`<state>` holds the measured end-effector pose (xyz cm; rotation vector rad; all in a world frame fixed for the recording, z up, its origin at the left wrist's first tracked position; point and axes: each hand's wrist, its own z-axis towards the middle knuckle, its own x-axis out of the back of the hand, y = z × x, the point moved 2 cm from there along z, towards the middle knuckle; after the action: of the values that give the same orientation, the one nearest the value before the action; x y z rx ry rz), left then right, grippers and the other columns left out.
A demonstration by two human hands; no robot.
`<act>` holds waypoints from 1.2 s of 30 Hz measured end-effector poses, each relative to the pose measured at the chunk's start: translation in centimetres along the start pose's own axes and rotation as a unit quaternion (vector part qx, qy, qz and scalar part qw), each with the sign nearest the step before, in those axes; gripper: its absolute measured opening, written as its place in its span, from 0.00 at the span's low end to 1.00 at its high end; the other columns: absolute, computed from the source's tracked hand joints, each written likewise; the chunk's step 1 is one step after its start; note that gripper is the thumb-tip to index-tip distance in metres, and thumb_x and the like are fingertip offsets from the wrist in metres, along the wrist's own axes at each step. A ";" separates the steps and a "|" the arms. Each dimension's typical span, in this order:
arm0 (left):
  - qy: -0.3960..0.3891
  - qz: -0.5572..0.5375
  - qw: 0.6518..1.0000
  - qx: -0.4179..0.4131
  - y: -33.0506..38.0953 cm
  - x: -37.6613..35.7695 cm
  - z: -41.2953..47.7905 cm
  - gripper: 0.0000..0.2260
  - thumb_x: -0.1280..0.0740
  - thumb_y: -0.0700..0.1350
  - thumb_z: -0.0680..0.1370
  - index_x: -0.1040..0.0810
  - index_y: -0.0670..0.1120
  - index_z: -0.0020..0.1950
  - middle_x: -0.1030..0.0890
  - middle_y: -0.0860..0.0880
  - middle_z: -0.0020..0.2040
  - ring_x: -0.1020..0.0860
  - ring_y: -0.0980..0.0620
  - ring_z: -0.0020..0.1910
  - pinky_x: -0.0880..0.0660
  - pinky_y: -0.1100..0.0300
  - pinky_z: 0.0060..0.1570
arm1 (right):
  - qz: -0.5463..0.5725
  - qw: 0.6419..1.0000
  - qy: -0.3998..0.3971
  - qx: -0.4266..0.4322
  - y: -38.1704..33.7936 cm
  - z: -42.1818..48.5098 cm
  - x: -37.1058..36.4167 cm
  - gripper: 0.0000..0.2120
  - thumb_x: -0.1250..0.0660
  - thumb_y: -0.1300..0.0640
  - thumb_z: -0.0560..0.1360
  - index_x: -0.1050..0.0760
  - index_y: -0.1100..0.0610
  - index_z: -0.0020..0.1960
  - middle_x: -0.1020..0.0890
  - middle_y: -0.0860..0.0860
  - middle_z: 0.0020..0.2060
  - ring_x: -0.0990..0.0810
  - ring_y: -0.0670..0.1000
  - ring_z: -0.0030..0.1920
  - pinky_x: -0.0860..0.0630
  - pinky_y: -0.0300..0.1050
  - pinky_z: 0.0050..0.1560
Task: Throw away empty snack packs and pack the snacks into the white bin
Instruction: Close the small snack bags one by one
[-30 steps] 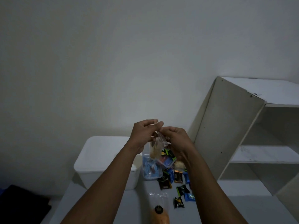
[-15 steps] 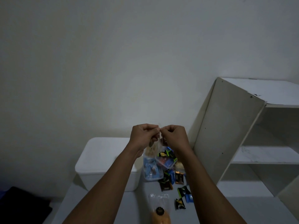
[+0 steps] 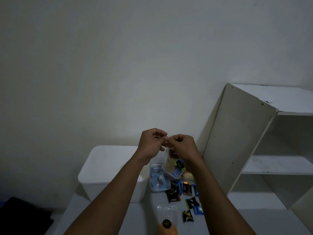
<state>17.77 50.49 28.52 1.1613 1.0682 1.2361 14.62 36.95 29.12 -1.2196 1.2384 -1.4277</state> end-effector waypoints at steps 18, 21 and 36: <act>-0.013 -0.017 0.992 0.122 -0.4 -0.7 -0.7 0.07 0.29 0.41 0.77 0.18 0.38 0.49 0.18 0.44 0.37 0.24 0.52 0.31 0.26 0.60 0.30 | -0.004 0.999 -0.009 0.034 0.2 0.0 1.2 0.07 0.29 0.64 0.77 0.19 0.62 0.54 0.14 0.59 0.44 0.16 0.51 0.41 0.18 0.43 0.40; 0.023 -0.017 0.995 0.097 -0.7 -0.7 -0.8 0.05 0.32 0.37 0.78 0.17 0.37 0.46 0.19 0.44 0.36 0.24 0.51 0.31 0.26 0.59 0.29 | -0.025 0.998 -0.060 0.001 0.2 -0.2 1.4 0.12 0.29 0.66 0.75 0.21 0.61 0.58 0.15 0.60 0.42 0.17 0.50 0.37 0.19 0.44 0.38; -0.048 0.121 0.990 0.045 -0.1 -1.8 -1.4 0.16 0.40 0.48 0.83 0.27 0.43 0.37 0.25 0.47 0.33 0.30 0.52 0.28 0.34 0.63 0.27 | 0.010 0.999 0.032 0.031 0.7 -0.3 1.4 0.14 0.32 0.71 0.74 0.26 0.59 0.57 0.16 0.66 0.41 0.20 0.52 0.34 0.20 0.47 0.38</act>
<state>16.25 48.75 28.20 1.4385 0.9395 1.3146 14.16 35.53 28.59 -1.1251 1.2372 -1.4888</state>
